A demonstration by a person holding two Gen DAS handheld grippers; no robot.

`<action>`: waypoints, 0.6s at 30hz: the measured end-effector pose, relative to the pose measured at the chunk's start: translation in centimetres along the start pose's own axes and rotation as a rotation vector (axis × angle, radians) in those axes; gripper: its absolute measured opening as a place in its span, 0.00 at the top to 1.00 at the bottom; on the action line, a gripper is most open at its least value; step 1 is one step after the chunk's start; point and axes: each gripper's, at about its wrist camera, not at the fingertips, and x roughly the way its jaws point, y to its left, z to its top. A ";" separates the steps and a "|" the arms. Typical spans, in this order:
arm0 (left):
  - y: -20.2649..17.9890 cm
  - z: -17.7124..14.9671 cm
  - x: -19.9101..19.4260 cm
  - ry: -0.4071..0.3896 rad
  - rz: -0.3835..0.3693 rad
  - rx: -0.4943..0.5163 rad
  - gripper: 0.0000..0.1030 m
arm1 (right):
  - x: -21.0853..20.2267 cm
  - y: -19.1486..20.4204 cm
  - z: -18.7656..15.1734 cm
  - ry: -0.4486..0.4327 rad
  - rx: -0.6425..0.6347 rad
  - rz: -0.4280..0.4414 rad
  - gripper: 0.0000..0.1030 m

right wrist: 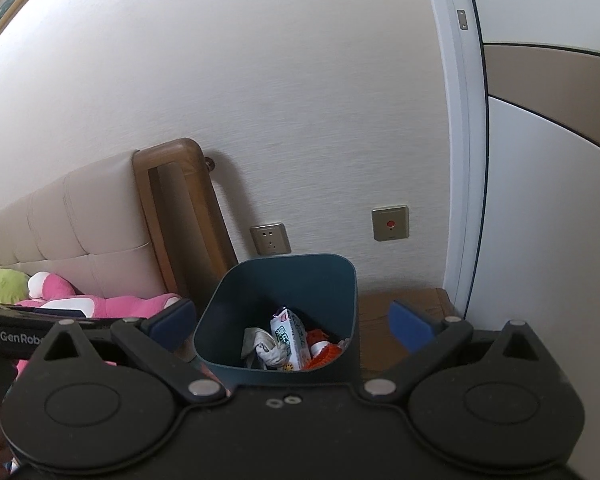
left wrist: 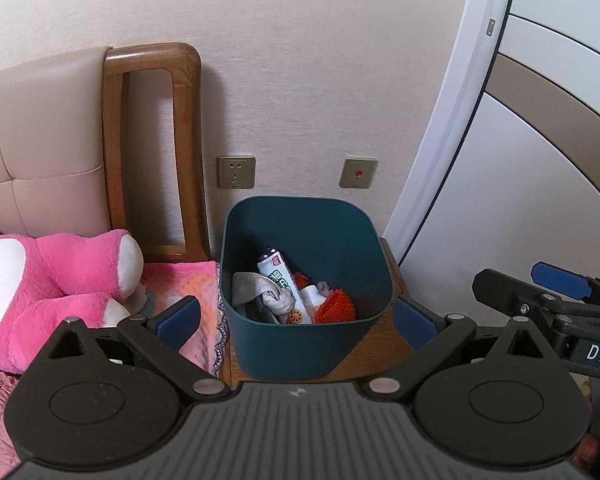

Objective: Collect trash

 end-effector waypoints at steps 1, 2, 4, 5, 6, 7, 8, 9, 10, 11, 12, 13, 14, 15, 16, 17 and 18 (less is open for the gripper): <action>0.1 0.0 0.0 -0.002 -0.001 -0.001 0.00 | 0.1 0.0 0.0 0.002 0.001 0.002 0.00; 0.2 0.1 0.1 -0.004 -0.003 -0.002 0.00 | 0.2 0.1 0.0 0.005 0.001 0.004 0.00; 0.3 0.1 0.1 -0.003 -0.005 -0.004 0.00 | 0.4 0.2 0.0 0.006 -0.003 0.003 0.00; 0.4 0.1 0.2 -0.001 -0.005 -0.005 0.00 | 0.3 0.2 0.0 0.006 -0.004 0.004 0.00; 0.4 0.1 0.2 -0.002 -0.005 -0.006 0.00 | 0.4 0.3 0.0 0.006 -0.007 0.005 0.00; 0.5 0.1 0.2 -0.003 -0.006 -0.009 0.00 | 0.4 0.4 0.0 0.005 -0.011 0.005 0.00; 0.6 0.1 0.2 -0.005 -0.006 -0.012 0.00 | 0.4 0.5 0.1 0.005 -0.014 0.004 0.00; 0.6 0.2 0.1 -0.008 -0.005 -0.013 0.00 | 0.4 0.6 0.1 0.004 -0.015 0.002 0.00; 0.7 0.2 0.1 -0.011 -0.004 -0.014 0.00 | 0.4 0.6 0.1 0.002 -0.016 0.001 0.00; 0.7 0.2 0.1 -0.014 -0.007 -0.014 0.00 | 0.4 0.7 0.2 0.000 -0.019 0.000 0.00; 0.8 0.2 0.1 -0.015 -0.008 -0.014 0.00 | 0.4 0.8 0.2 -0.001 -0.021 -0.003 0.00; 0.8 0.3 0.1 -0.016 -0.006 -0.013 0.00 | 0.5 0.9 0.3 -0.001 -0.023 -0.005 0.00; 0.8 0.2 0.1 -0.016 -0.009 -0.010 0.00 | 0.5 0.9 0.3 0.000 -0.026 -0.006 0.00; 0.8 0.2 0.1 -0.015 -0.012 -0.010 0.00 | 0.5 1.0 0.3 0.000 -0.029 -0.007 0.00; 0.8 0.2 0.2 -0.014 -0.014 -0.008 0.00 | 0.5 1.1 0.2 0.001 -0.033 -0.008 0.00; 0.8 0.2 0.2 -0.013 -0.017 -0.006 0.00 | 0.5 1.2 0.3 0.002 -0.035 -0.009 0.00; 0.8 0.3 0.2 -0.015 -0.018 -0.005 0.00 | 0.5 1.2 0.3 0.002 -0.035 -0.009 0.00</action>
